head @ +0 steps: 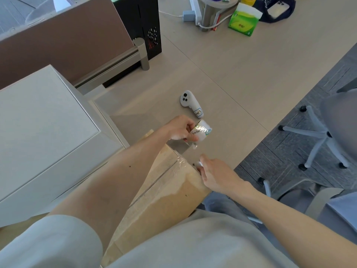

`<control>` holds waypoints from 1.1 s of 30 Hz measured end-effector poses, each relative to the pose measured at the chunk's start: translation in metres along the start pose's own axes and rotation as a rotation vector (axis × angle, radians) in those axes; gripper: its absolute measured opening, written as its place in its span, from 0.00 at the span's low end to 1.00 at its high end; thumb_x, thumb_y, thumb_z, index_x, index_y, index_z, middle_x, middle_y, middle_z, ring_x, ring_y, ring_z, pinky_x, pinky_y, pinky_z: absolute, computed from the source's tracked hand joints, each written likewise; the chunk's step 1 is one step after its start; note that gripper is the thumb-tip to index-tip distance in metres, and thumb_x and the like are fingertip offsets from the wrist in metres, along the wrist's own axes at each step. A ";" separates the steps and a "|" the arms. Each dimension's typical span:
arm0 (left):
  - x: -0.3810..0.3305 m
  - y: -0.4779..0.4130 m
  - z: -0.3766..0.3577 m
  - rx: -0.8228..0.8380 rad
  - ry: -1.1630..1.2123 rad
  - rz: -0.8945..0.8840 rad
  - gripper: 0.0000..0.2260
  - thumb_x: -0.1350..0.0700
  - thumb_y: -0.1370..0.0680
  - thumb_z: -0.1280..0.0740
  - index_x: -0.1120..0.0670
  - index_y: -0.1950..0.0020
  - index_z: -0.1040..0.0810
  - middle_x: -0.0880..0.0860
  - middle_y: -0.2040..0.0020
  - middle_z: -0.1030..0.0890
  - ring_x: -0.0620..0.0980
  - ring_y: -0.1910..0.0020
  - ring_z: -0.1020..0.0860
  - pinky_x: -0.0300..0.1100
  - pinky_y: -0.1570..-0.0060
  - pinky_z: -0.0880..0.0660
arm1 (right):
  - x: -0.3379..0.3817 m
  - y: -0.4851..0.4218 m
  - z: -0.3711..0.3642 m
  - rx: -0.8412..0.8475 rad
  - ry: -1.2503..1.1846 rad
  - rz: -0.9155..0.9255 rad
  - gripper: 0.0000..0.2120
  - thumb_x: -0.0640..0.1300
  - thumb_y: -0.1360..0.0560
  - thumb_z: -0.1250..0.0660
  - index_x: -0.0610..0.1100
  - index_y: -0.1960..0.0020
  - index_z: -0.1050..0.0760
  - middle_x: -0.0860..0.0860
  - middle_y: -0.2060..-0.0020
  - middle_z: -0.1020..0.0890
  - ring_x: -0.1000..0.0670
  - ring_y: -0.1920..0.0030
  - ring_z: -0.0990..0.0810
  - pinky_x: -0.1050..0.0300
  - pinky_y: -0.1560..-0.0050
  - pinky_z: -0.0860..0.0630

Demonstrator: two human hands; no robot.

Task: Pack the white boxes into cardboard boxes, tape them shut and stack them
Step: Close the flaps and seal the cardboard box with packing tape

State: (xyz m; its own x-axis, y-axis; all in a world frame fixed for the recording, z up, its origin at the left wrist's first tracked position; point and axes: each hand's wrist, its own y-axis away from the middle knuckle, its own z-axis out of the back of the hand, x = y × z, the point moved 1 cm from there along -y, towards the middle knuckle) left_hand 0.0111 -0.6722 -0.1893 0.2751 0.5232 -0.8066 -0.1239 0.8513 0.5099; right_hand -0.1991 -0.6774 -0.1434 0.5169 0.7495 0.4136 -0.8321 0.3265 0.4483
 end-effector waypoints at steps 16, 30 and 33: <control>0.009 -0.003 -0.002 -0.169 -0.018 0.098 0.06 0.63 0.25 0.26 0.61 0.49 0.17 0.48 0.63 0.20 0.33 0.71 0.26 0.28 0.66 0.30 | -0.117 -0.084 -0.013 0.004 -0.251 -0.299 0.14 0.43 0.22 0.35 0.43 0.38 0.29 0.41 0.45 0.21 0.39 0.46 0.22 0.49 0.49 0.26; -0.008 -0.007 -0.019 -0.177 0.181 0.160 0.10 0.68 0.25 0.28 0.53 0.53 0.20 0.48 0.57 0.18 0.34 0.64 0.21 0.31 0.54 0.25 | -0.150 -0.117 0.048 -0.059 -0.590 -0.001 0.38 0.47 0.29 0.25 0.57 0.25 0.39 0.52 0.39 0.31 0.52 0.43 0.27 0.57 0.44 0.30; -0.010 -0.011 -0.024 -0.151 0.197 0.173 0.09 0.68 0.24 0.28 0.54 0.53 0.21 0.49 0.57 0.18 0.35 0.63 0.21 0.31 0.54 0.24 | -0.150 -0.129 0.061 0.056 -0.531 0.155 0.33 0.41 0.27 0.28 0.57 0.28 0.35 0.56 0.38 0.32 0.52 0.42 0.27 0.54 0.42 0.27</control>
State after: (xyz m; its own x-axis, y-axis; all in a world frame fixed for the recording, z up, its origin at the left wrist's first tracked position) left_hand -0.0131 -0.6861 -0.1939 0.0495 0.6465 -0.7613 -0.2975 0.7372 0.6067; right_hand -0.1572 -0.8667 -0.2147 0.4314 0.3885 0.8142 -0.9021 0.1935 0.3856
